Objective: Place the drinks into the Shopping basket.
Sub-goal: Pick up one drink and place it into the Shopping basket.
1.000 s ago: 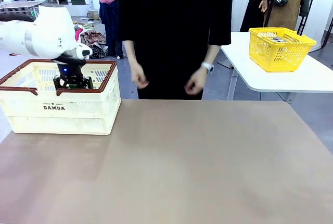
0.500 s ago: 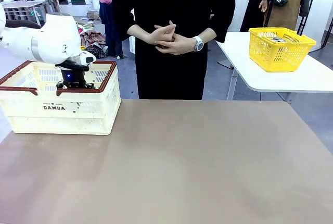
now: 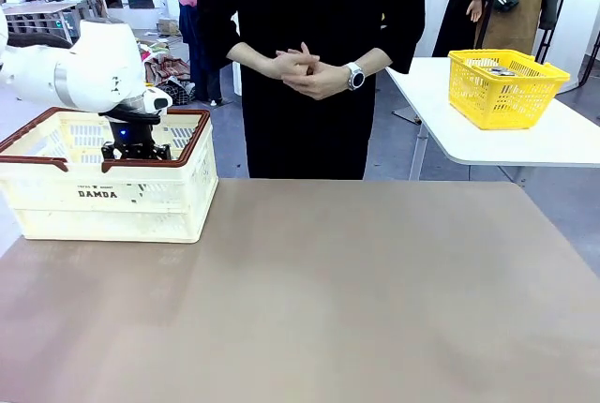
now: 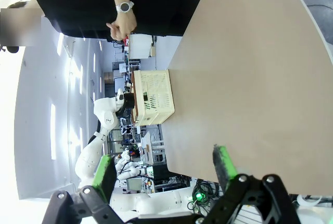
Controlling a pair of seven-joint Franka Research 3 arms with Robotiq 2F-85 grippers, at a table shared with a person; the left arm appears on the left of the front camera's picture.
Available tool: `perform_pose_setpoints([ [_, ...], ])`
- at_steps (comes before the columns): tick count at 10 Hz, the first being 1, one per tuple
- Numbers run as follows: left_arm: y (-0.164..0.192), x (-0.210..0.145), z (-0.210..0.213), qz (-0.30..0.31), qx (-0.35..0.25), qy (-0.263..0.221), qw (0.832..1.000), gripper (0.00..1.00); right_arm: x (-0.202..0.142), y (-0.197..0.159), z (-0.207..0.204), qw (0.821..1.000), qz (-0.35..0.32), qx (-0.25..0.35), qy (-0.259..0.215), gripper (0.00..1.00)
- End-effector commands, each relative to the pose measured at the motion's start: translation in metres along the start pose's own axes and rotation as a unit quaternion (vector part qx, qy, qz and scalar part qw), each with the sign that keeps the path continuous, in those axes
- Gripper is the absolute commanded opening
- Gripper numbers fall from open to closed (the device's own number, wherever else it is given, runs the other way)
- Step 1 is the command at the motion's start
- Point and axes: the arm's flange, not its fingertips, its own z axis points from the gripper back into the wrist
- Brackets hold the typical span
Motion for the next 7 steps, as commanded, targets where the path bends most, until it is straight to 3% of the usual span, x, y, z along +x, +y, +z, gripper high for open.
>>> perform_pose_setpoints([
  [1, 0.006, -0.003, 0.008, -0.008, -0.013, -0.007, 1.000, 1.00, 0.001, 0.003, 0.000, 1.000, 0.007, 0.008, -0.004, 1.00],
  [7, 0.019, -0.011, 0.029, 0.014, -0.028, -0.037, 0.999, 1.00, 0.001, 0.003, 0.000, 1.000, 0.007, 0.008, -0.004, 1.00],
])
